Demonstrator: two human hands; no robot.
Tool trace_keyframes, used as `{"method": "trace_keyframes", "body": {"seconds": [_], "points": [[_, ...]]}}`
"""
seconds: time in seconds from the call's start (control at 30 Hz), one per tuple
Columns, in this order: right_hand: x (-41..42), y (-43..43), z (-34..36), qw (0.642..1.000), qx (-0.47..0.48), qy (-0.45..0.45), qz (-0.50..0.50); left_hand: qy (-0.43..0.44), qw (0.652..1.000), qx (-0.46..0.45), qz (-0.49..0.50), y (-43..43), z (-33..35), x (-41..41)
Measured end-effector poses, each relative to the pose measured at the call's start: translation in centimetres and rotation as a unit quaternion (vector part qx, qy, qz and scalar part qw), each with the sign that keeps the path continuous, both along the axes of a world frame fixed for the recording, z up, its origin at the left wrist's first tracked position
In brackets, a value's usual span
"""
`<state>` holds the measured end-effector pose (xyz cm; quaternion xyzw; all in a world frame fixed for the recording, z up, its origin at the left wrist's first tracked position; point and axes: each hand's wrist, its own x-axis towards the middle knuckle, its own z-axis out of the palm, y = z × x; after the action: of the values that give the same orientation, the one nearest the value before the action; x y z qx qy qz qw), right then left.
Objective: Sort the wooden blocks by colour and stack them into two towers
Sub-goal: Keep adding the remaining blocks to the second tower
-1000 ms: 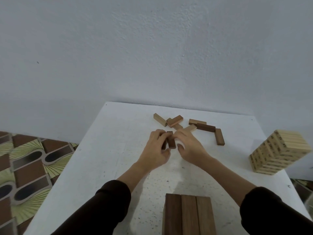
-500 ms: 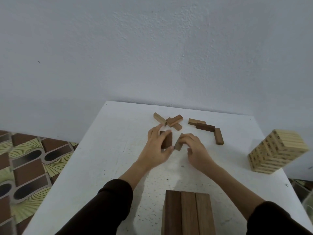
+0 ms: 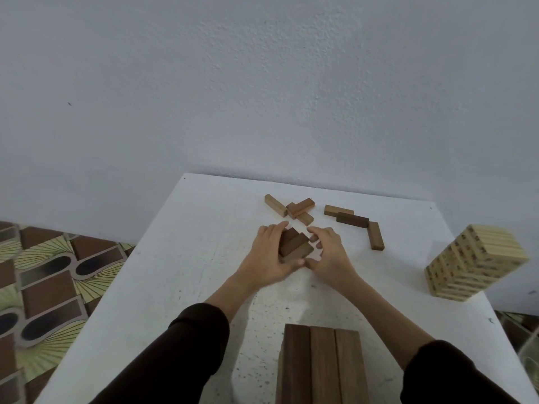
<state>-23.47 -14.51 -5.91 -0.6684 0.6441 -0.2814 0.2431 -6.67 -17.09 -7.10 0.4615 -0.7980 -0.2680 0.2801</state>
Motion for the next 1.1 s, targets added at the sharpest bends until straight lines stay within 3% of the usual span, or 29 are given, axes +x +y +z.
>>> {"method": "trace_keyframes", "body": {"seconds": [0.07,0.27,0.8,1.1], "points": [[-0.3,0.4,-0.2,1.0,-0.004,-0.004,-0.014,-0.03,0.999,-0.023,-0.029,-0.1,-0.1,0.0],[-0.3,1.6,-0.8,0.999,0.034,-0.026,-0.03,-0.006,0.996,0.014,-0.091,0.2,0.2,0.7],[-0.3,2.3,-1.2,0.998,-0.023,-0.05,-0.033,-0.001,0.997,0.004,-0.077,-0.4,-0.1,0.6],[-0.5,2.2,-1.1,0.999,-0.006,-0.039,-0.016,-0.001,0.997,-0.002,-0.081,-0.1,0.0,0.7]]}}
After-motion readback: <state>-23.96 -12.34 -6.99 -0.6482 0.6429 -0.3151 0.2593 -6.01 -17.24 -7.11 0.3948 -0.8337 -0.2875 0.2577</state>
